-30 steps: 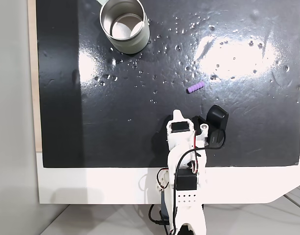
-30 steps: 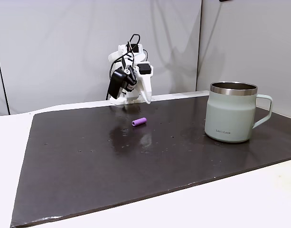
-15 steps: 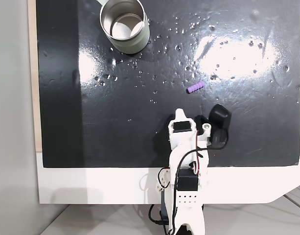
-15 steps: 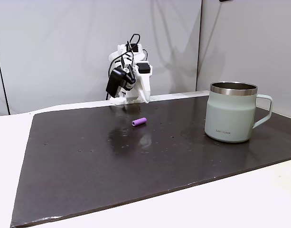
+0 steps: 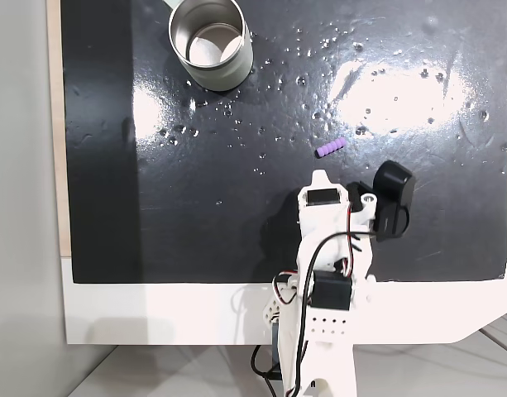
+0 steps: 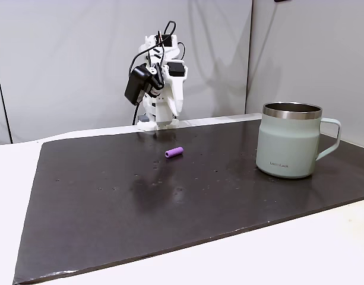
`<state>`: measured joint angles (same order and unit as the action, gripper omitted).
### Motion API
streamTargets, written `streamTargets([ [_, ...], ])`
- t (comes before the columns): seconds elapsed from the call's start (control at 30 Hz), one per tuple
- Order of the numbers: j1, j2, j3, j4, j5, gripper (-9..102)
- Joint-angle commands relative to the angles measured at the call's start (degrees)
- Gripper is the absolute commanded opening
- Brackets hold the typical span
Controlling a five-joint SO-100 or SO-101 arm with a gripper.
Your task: Grasp a pengrip and put it in the cup.
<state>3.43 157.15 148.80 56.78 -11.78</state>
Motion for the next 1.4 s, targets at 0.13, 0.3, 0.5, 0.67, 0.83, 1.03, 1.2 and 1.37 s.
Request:
streamTargets([
  [0.13,3.7,-19.6,-13.7,-2.6,-2.7,20],
  [0.3,5.7,-31.9,-20.2,-2.2,-4.4,23],
  [0.5,6.5,-42.6,-24.6,-2.1,-5.5,24],
  [0.67,6.2,-49.4,-27.2,-2.9,-5.8,24],
  [0.83,6.5,-56.4,-29.9,-4.5,-6.1,24],
  [1.03,6.4,-61.3,-31.7,-6.2,-7.2,23],
  [1.2,6.5,-64.5,-32.8,-6.9,-8.0,18],
  [1.37,6.7,-66.0,-33.8,-6.9,-7.9,2],
])
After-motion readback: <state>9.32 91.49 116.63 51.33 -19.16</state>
